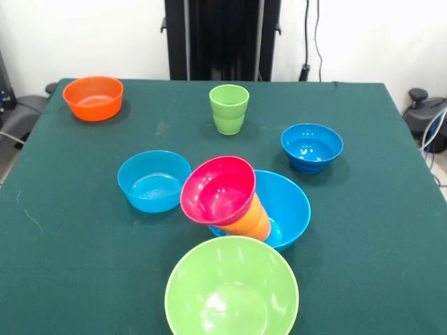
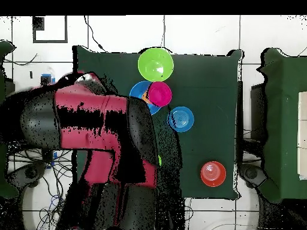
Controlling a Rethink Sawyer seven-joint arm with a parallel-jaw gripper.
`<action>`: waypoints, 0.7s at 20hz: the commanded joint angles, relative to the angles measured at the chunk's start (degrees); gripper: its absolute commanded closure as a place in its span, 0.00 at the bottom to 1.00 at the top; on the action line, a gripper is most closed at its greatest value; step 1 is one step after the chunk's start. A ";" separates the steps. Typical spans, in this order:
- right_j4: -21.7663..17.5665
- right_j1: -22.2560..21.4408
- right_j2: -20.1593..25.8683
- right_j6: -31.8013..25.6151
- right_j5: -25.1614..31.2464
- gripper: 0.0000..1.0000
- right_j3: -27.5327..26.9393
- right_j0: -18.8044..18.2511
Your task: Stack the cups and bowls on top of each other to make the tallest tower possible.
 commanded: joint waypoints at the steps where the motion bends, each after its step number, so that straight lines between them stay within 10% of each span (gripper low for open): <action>1: -3.23 -12.62 4.47 -17.21 -1.25 0.00 24.84 2.40; 14: -8.68 -20.98 12.25 -31.51 -19.10 0.00 40.89 -4.07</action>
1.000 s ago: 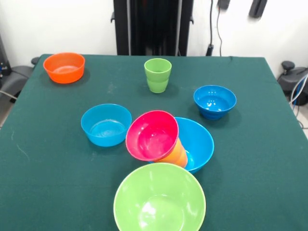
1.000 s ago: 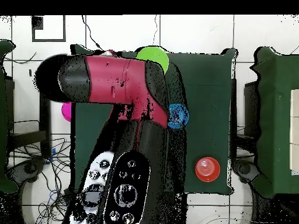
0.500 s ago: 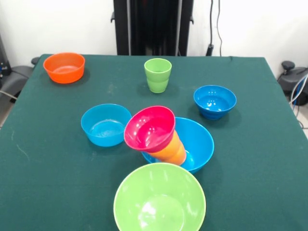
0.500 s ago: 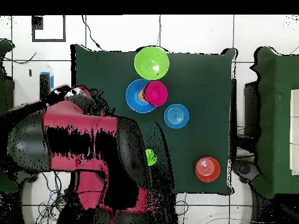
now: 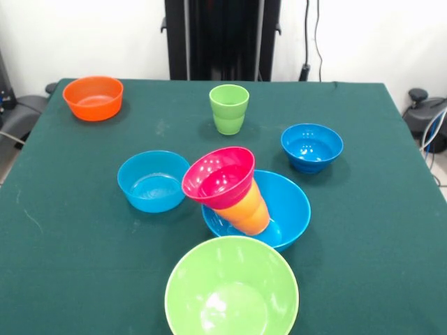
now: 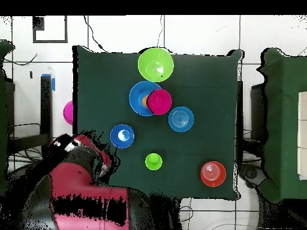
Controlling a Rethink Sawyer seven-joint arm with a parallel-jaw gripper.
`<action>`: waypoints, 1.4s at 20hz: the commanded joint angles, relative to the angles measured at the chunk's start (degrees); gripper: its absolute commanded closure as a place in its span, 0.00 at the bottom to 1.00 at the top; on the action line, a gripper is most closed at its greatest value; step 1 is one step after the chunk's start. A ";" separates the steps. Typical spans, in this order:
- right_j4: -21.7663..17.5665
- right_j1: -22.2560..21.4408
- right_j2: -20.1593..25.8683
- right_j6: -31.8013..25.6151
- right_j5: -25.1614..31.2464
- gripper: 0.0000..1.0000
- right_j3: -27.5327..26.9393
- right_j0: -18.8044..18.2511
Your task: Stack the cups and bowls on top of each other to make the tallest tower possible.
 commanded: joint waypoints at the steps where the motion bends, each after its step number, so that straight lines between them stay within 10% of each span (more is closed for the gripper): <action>1: -5.26 -2.02 10.17 -23.70 -11.31 0.00 17.18 -6.02; 10: -7.81 -5.72 13.16 -24.09 -16.92 0.00 18.06 -10.73; 19: 5.13 -13.52 24.11 -49.26 -12.95 0.00 21.88 -24.24; 28: 11.72 -17.22 23.43 -65.13 -6.77 0.00 20.94 -28.22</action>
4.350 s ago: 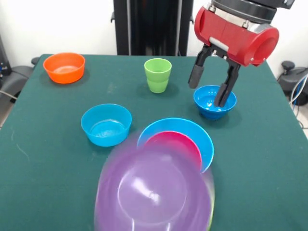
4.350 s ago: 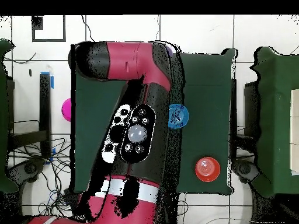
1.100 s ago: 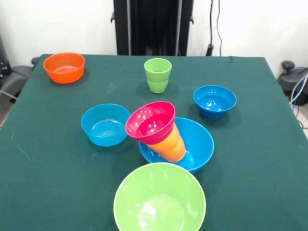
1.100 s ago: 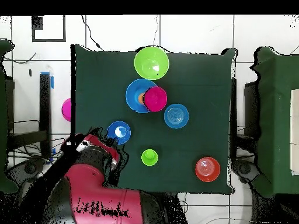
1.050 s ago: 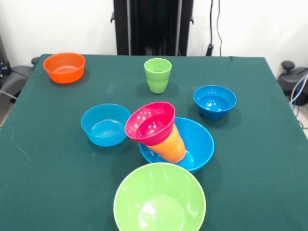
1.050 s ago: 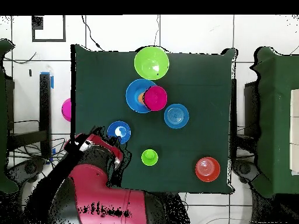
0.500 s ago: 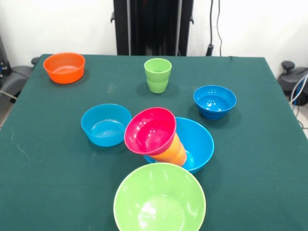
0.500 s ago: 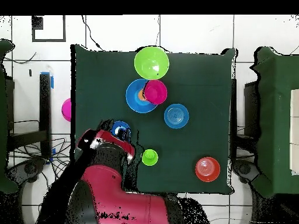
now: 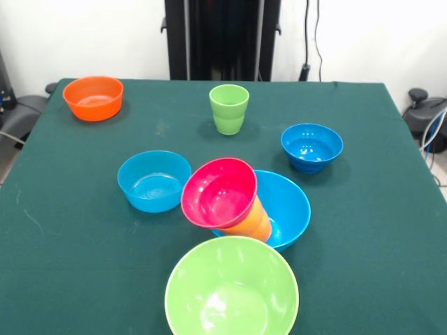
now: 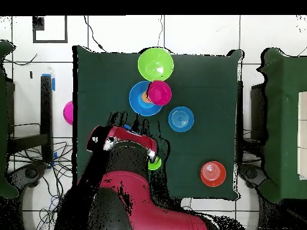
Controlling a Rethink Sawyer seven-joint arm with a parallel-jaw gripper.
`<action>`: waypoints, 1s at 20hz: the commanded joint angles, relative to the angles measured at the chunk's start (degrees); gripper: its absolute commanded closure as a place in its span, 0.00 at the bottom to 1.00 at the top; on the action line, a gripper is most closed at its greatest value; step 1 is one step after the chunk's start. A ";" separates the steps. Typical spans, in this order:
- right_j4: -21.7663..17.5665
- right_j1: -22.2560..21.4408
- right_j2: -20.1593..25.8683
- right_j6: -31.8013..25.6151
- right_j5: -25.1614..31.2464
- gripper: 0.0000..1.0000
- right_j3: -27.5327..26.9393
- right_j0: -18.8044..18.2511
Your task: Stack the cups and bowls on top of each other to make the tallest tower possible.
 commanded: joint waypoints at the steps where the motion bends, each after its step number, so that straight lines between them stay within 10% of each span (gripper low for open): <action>1: 2.12 -1.96 4.21 -27.16 8.66 0.00 7.38 -1.78; 8: 8.36 -3.37 2.69 -40.76 6.55 0.00 9.56 -3.48; 13: -2.44 -1.28 0.98 -28.81 22.90 0.00 2.70 -4.63; 20: -6.13 3.06 2.95 -24.30 34.06 0.00 -2.01 -5.99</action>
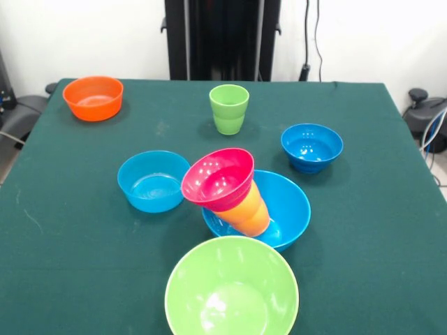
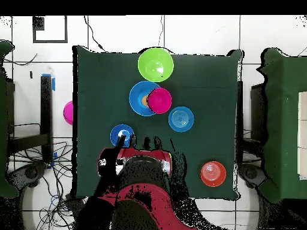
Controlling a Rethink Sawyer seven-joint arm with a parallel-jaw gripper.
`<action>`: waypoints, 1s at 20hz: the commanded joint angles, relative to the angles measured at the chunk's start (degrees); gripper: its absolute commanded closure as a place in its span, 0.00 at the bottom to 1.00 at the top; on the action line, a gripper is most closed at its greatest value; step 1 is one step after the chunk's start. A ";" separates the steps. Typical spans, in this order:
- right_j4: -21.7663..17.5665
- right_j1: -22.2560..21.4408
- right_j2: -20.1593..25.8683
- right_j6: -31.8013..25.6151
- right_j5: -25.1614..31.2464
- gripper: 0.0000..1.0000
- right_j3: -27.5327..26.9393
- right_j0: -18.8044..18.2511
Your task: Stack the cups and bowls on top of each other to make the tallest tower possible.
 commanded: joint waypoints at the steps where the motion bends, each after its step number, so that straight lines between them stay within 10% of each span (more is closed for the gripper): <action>1: -6.48 6.30 2.65 -3.28 14.48 0.00 0.14 -1.32; 20: -11.60 -15.96 -8.02 4.20 42.45 0.00 -3.49 4.82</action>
